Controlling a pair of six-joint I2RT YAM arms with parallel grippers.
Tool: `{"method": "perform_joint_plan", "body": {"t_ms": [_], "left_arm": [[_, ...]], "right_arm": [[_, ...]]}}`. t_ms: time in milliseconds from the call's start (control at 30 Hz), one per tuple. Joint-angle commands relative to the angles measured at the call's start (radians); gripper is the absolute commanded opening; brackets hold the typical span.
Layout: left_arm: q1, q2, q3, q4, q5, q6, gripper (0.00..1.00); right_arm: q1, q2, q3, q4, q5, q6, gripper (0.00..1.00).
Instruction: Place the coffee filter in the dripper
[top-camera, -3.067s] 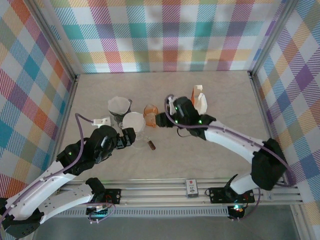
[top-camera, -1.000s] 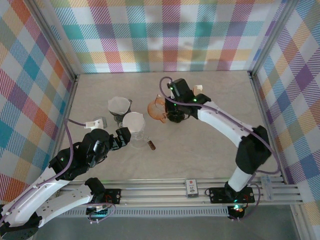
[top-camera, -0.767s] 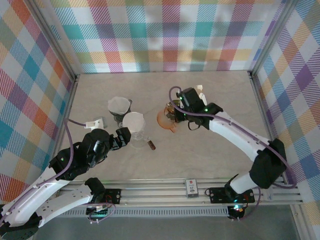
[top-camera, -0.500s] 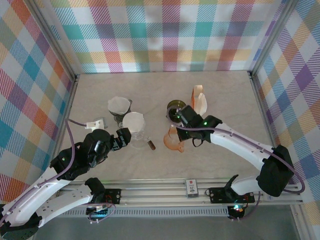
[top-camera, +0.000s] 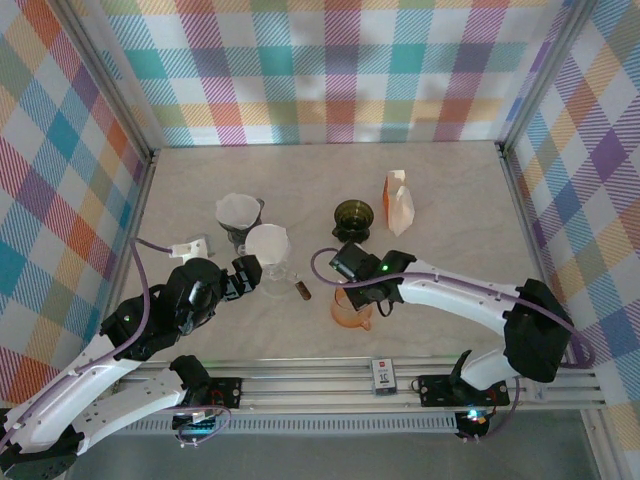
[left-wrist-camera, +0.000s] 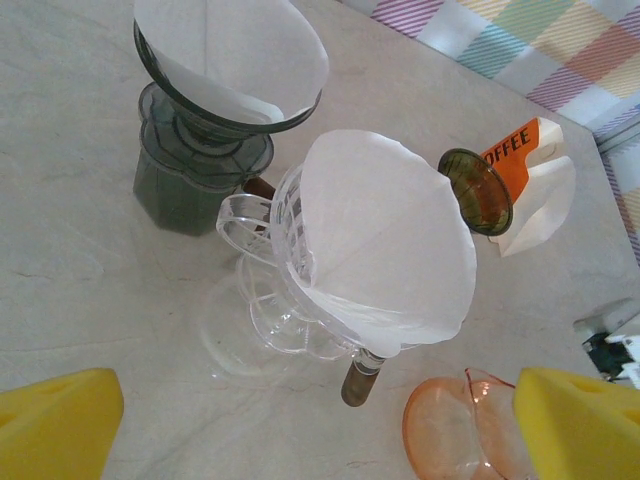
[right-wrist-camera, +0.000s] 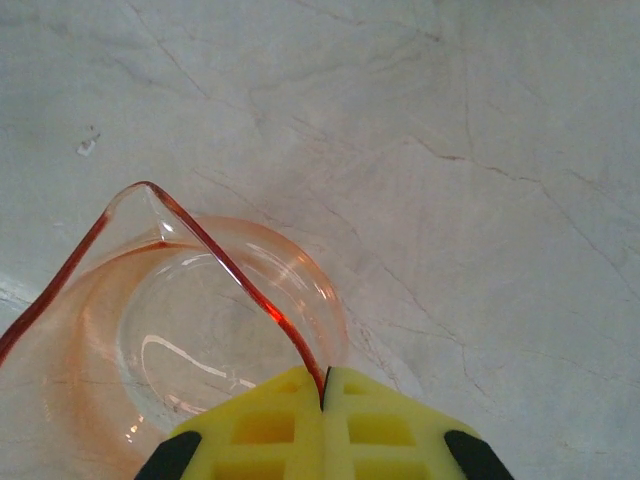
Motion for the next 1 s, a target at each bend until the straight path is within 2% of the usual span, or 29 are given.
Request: {"method": "perform_joint_plan", "body": {"t_ms": [0,167,533,633,767,967], "left_arm": [[0.011,-0.005,-0.017,0.004,-0.019,-0.01,1.0],[0.01,-0.007,-0.017,-0.001,-0.021,-0.01,1.0],[0.01,-0.009,-0.028,0.007,-0.018,-0.017,1.0],[0.011,-0.009,-0.029,0.008,-0.019,-0.018,1.0],[0.01,-0.009,-0.03,0.011,-0.016,-0.02,1.0],[0.011,-0.005,-0.034,0.016,-0.007,-0.022,1.0]], "right_arm": [[0.011,0.013,-0.013,0.04,0.014,0.035,0.01],[0.013,0.013,-0.029,0.053,0.011,0.047,0.06],[0.012,-0.101,-0.035,0.092,0.054,0.049,0.49],[0.001,-0.121,-0.014,0.096,0.065,0.047,0.56],[-0.067,-0.126,0.026,0.116,0.036,0.057,0.65],[-0.283,-0.058,0.08,0.225,-0.13,0.134,0.68]]}}
